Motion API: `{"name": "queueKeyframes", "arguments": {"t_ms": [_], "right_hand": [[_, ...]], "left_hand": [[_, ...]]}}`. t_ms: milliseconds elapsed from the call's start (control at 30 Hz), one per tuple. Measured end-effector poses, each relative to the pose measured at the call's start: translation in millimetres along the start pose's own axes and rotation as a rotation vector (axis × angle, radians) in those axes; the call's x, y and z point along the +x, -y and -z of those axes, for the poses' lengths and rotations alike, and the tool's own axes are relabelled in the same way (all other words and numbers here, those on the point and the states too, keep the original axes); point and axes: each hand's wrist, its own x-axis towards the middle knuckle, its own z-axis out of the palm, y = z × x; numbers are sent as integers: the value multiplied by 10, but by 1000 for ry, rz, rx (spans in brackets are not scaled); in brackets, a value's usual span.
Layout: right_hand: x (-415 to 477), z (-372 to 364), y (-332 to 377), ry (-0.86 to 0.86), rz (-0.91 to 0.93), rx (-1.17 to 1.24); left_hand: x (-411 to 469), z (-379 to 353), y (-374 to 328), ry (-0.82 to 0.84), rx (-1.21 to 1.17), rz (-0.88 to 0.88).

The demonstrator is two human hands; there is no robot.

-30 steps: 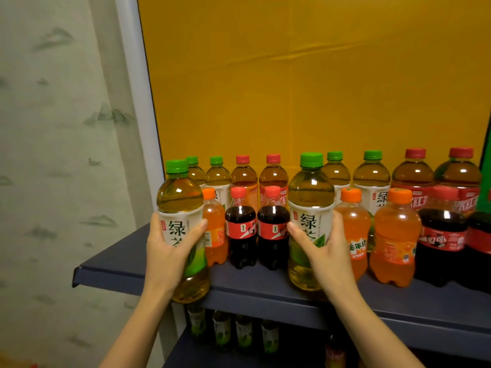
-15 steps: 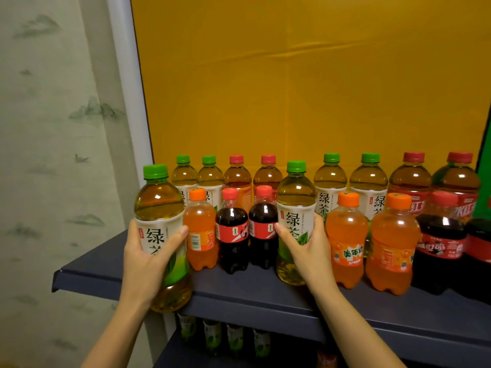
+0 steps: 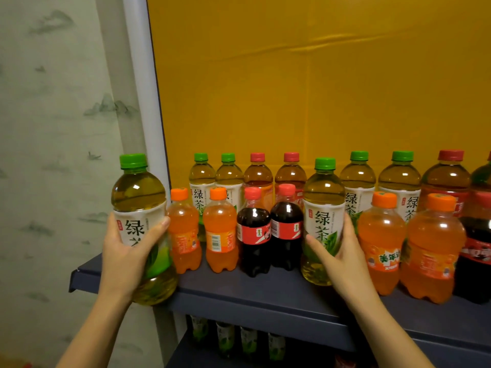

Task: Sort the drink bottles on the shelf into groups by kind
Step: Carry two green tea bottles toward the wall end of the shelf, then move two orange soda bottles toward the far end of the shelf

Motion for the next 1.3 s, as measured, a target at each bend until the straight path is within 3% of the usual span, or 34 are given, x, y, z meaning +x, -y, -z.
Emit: {"name": "queueKeyframes", "arguments": {"t_ms": [267,500,1033,1167,1300], "right_hand": [[-433,-75,159,-139,-42,-139],[-691,-462,352,-340,126,-197],[-398,-1492,922,-46,242,-124],[-298,-1658,948,-34,214,-171],[-226,-1760,944,-73,204,-245]], "left_hand": [[447,305,319,-6,19,32],[658,259,678,45,14,47],[685,256,750,126,-28,215],[361,327,510,5,-20,59],[145,230,494,251,40,-19]]}}
